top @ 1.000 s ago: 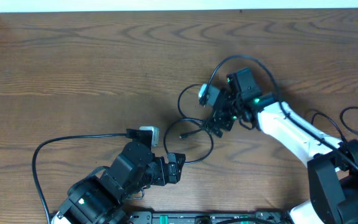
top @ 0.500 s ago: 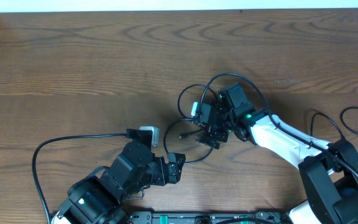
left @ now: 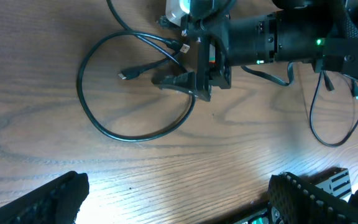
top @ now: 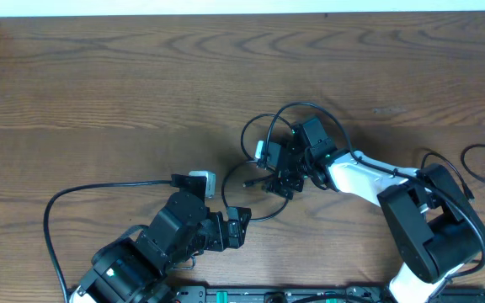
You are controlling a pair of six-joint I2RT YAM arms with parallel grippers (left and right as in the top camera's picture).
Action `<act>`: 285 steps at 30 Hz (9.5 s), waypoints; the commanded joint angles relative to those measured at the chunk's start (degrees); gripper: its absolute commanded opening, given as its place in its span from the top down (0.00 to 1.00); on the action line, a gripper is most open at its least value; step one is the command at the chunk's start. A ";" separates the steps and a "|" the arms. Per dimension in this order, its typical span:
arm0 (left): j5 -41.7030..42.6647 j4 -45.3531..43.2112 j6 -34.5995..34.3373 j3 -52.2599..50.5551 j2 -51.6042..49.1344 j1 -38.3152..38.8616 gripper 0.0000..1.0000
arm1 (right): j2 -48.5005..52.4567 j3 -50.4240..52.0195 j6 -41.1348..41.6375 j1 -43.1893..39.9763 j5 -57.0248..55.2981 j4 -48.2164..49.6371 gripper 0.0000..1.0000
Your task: Untangle cables
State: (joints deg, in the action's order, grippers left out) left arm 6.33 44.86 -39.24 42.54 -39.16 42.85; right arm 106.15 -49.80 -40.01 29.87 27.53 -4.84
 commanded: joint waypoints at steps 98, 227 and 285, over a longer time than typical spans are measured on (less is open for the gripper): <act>0.13 0.13 -0.48 0.83 0.31 -0.02 0.04 | -31.52 0.63 43.17 -52.59 -31.67 5.55 0.01; 0.13 0.13 -0.48 0.83 0.31 -0.02 0.04 | -105.85 49.53 38.58 -26.82 -32.06 0.90 0.01; -0.87 5.66 7.98 -3.34 4.66 -1.25 0.03 | -105.83 49.51 38.64 -26.82 -31.87 0.92 0.01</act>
State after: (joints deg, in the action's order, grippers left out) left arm 6.09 50.30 -35.97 41.63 -35.70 42.30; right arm 0.84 -0.38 -0.67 2.83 -4.51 -3.68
